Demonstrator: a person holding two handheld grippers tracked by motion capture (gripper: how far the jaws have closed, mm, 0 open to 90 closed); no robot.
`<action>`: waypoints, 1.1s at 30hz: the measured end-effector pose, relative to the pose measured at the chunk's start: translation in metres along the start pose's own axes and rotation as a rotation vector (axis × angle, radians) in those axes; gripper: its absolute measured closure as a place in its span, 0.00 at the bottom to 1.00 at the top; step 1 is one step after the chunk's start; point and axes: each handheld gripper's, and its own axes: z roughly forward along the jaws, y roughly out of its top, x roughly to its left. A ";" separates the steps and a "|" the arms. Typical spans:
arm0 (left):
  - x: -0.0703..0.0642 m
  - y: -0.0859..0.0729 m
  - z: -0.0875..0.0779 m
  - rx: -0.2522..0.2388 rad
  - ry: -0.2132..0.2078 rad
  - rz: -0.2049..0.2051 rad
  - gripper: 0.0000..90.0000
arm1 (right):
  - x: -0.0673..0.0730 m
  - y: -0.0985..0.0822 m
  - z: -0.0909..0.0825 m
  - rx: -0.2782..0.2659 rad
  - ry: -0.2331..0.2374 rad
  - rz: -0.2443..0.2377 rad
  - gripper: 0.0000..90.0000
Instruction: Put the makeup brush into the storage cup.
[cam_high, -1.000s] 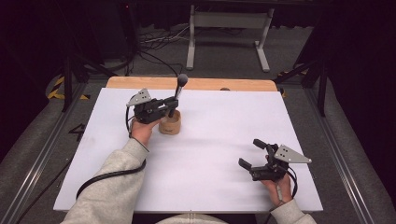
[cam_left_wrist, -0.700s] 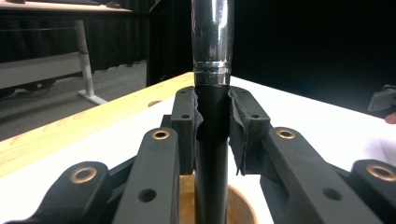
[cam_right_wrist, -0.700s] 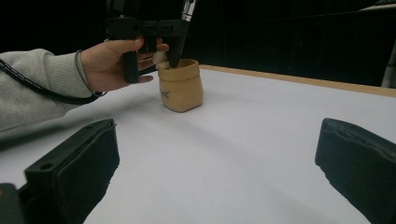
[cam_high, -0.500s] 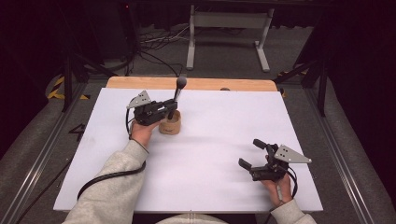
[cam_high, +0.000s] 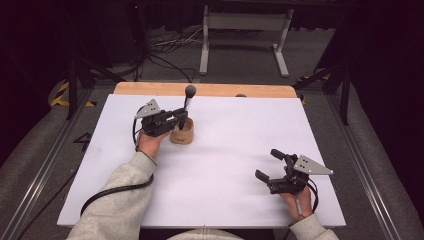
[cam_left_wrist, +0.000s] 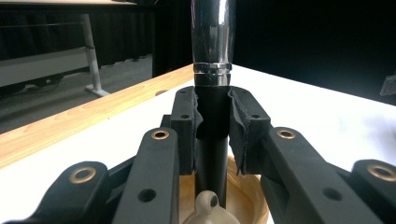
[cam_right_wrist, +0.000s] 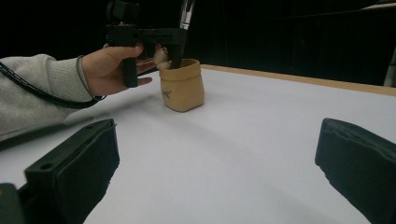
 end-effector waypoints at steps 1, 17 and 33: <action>0.000 0.000 0.000 0.004 -0.001 -0.001 0.82 | 0.000 0.000 0.000 0.000 -0.001 0.000 0.00; 0.000 -0.007 0.000 0.029 -0.004 -0.008 0.82 | 0.000 0.000 0.000 0.001 0.001 0.002 0.00; 0.001 0.000 -0.012 -0.014 -0.025 -0.056 0.34 | 0.000 0.000 0.000 0.003 -0.001 0.003 0.00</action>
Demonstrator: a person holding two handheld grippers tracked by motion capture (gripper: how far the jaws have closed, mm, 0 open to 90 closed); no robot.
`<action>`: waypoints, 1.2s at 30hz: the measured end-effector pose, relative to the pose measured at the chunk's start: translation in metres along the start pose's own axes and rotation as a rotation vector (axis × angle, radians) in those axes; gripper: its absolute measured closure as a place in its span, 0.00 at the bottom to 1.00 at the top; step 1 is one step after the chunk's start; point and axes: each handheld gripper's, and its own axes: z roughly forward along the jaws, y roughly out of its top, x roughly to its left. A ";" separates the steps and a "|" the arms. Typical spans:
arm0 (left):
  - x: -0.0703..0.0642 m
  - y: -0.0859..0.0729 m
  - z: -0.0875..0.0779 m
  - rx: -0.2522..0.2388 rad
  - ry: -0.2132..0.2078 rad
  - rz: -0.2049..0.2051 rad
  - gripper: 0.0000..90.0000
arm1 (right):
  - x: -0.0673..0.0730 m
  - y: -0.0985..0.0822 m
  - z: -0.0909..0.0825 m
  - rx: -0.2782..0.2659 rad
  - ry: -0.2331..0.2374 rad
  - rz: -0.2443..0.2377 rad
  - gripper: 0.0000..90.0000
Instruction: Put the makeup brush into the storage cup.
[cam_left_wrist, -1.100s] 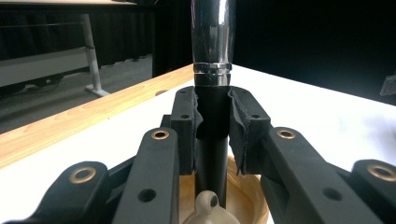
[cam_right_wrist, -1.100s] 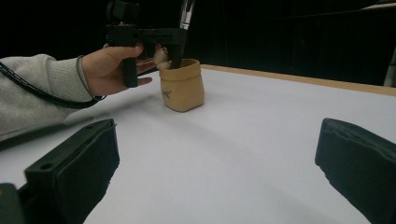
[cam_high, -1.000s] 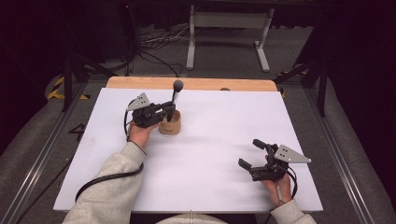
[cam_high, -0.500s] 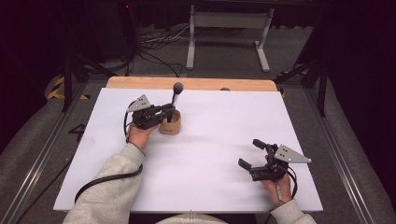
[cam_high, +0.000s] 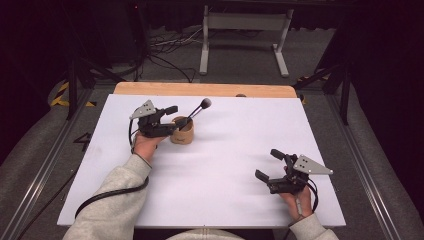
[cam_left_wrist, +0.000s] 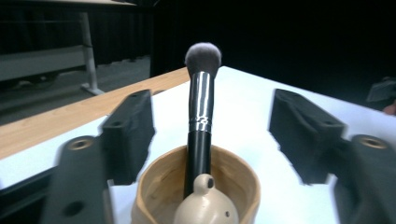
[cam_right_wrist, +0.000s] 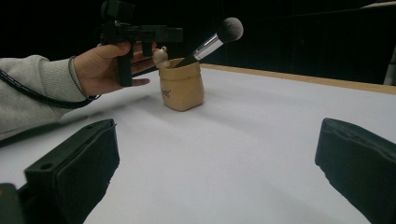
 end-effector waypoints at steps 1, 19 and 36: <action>0.000 0.001 0.000 0.002 0.000 0.001 0.33 | 0.000 0.000 0.000 0.000 0.000 0.000 0.00; -0.007 0.008 -0.016 0.001 -0.034 -0.026 0.24 | 0.000 0.000 0.000 -0.001 -0.002 0.001 0.00; -0.028 0.020 -0.058 -0.044 -0.072 -0.005 0.09 | -0.002 0.012 -0.001 -0.011 -0.019 -0.031 0.00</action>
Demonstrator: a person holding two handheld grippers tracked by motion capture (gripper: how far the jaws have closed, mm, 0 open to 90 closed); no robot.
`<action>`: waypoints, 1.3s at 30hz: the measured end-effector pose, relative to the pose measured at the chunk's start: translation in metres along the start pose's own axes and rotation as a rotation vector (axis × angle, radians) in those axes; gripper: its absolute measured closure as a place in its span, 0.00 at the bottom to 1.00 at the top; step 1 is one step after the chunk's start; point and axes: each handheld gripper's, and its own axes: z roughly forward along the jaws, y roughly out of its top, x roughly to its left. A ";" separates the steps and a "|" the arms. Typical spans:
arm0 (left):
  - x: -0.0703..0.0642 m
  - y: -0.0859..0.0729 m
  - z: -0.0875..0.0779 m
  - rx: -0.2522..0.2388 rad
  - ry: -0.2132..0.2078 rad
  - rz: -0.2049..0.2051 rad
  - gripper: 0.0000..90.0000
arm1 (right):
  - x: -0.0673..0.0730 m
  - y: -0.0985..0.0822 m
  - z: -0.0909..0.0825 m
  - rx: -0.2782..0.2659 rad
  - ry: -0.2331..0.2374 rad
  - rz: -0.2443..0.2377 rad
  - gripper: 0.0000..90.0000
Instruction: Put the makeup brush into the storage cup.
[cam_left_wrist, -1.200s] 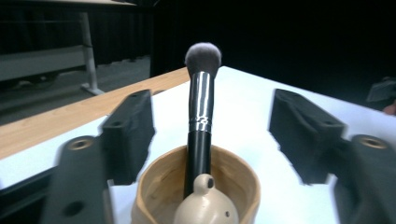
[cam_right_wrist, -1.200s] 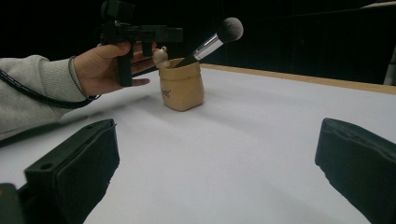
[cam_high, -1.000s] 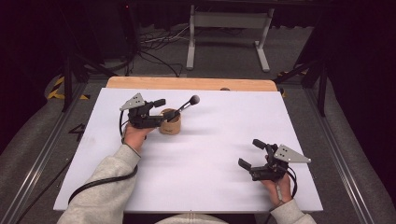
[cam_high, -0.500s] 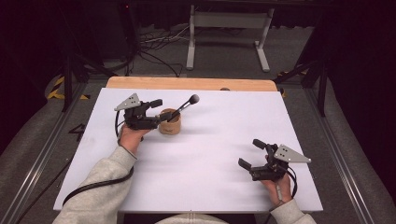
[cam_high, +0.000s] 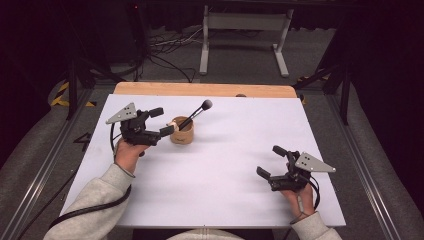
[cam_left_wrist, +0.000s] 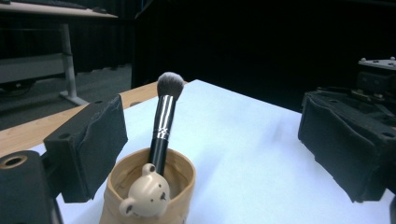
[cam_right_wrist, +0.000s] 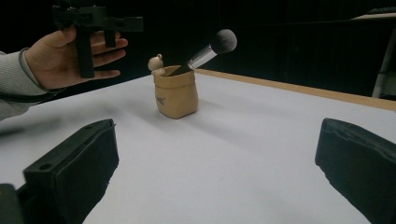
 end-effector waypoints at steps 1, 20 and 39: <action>-0.002 0.000 -0.003 -0.003 -0.002 0.002 0.09 | 0.000 0.001 0.000 0.001 -0.002 -0.003 0.00; -0.021 -0.014 -0.047 -0.026 0.015 -0.002 0.06 | -0.003 0.011 0.002 0.000 0.009 -0.032 0.00; -0.028 -0.053 -0.072 -0.042 0.073 -0.018 0.06 | -0.006 0.011 0.003 0.006 0.026 -0.049 0.00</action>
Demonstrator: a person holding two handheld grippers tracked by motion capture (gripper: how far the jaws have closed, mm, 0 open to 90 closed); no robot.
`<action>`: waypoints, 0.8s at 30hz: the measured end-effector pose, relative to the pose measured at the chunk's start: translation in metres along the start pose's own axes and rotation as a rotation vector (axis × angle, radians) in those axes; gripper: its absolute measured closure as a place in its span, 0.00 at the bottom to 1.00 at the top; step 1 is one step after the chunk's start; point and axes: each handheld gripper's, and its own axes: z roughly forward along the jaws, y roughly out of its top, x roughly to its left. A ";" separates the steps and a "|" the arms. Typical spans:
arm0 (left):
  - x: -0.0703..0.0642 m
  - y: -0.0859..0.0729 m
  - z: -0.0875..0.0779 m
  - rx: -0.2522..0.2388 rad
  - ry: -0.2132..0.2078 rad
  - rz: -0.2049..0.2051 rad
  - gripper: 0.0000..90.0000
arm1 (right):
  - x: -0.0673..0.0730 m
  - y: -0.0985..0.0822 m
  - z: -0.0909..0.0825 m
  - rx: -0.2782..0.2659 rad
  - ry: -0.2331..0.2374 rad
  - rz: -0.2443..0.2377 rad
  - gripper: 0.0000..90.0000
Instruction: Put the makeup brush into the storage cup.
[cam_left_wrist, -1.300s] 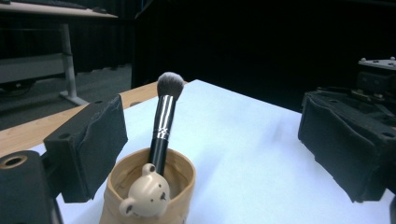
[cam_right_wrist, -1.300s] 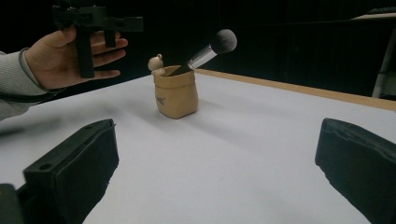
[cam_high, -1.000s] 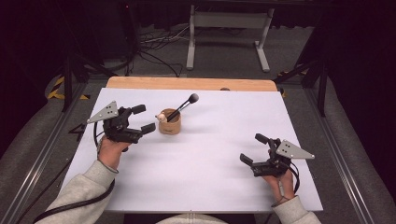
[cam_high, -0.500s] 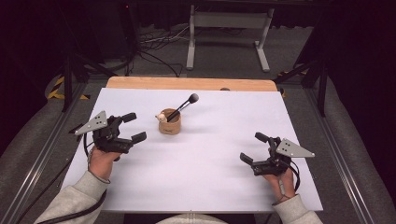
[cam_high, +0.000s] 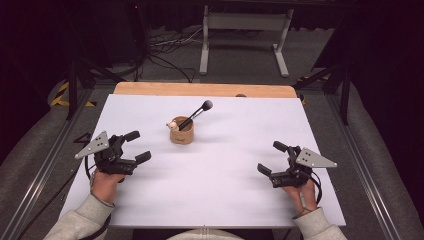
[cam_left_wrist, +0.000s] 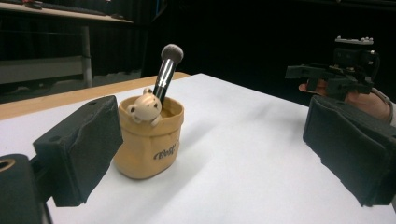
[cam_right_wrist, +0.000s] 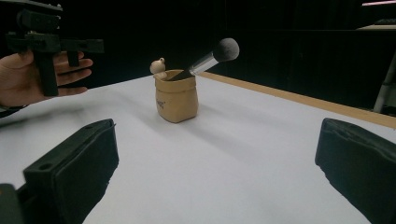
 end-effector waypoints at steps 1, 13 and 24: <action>0.000 -0.001 -0.001 -0.002 0.005 0.004 0.06 | 0.000 0.000 0.000 0.001 0.001 0.001 0.00; -0.001 -0.017 -0.012 0.033 0.054 0.045 0.06 | 0.002 0.000 0.000 0.012 0.013 -0.028 0.00; -0.004 -0.017 -0.010 0.022 0.045 0.036 0.06 | 0.001 -0.004 -0.003 0.011 0.011 -0.014 0.00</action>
